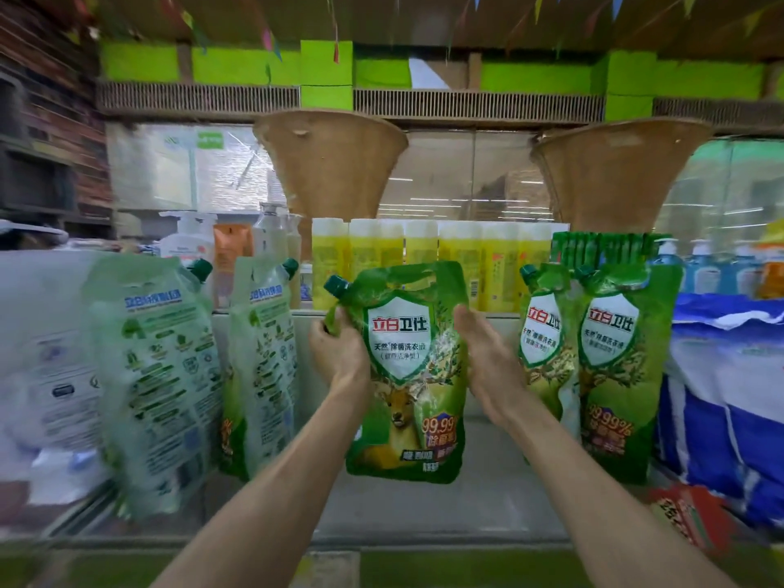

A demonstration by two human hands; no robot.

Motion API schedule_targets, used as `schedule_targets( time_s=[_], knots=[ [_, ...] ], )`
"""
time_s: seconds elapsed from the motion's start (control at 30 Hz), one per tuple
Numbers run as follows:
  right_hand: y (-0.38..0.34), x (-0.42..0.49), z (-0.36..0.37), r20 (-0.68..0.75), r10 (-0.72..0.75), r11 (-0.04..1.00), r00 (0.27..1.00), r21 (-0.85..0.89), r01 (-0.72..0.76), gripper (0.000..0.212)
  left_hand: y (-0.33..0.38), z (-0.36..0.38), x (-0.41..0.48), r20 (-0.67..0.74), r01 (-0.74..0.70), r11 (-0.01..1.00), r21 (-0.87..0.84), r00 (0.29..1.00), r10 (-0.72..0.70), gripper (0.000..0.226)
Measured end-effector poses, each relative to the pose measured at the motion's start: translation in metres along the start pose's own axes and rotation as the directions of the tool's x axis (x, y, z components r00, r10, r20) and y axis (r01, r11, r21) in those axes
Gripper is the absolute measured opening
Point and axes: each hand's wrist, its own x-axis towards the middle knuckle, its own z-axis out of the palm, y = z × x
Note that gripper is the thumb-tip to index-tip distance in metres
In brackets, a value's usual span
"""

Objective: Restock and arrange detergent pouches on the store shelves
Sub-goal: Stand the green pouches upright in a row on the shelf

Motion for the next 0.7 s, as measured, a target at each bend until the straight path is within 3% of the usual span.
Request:
schedule_targets(
  time_s=[0.07,0.17,0.23,0.3,0.4,0.57,0.7],
  knots=[
    [0.008,0.003,0.003,-0.038,0.026,0.999,0.999,0.027,-0.025,0.106,-0.001,-0.004,0.004,0.056,-0.044,0.999,0.001,0.997,0.044,0.035],
    [0.012,0.007,0.006,-0.127,0.031,0.998,0.991,0.049,-0.025,0.057,0.001,-0.013,0.01,0.175,-0.087,0.996,-0.008,0.981,0.087,0.044],
    [0.013,0.012,0.005,-0.159,0.015,0.998,0.987,0.059,-0.006,0.036,0.003,-0.018,0.016,0.243,-0.039,0.998,-0.042,0.969,0.048,0.053],
    [0.013,0.018,0.003,-0.188,0.035,0.995,0.982,0.1,-0.016,0.036,0.006,-0.021,0.023,0.301,0.036,0.994,-0.104,0.954,-0.003,0.051],
    [0.012,0.027,-0.002,-0.233,0.135,0.976,0.963,0.2,-0.088,0.054,0.015,-0.019,0.037,0.349,0.079,0.987,-0.142,0.937,-0.025,0.023],
    [0.01,0.032,-0.006,-0.197,0.203,0.953,0.959,0.266,-0.147,0.044,0.015,-0.017,0.041,0.422,0.063,0.981,-0.185,0.906,0.021,0.024],
    [0.008,0.031,-0.007,-0.121,0.181,0.947,0.976,0.288,-0.14,0.05,0.008,-0.023,0.043,0.458,0.073,0.981,-0.18,0.889,0.017,0.025]
  ],
)
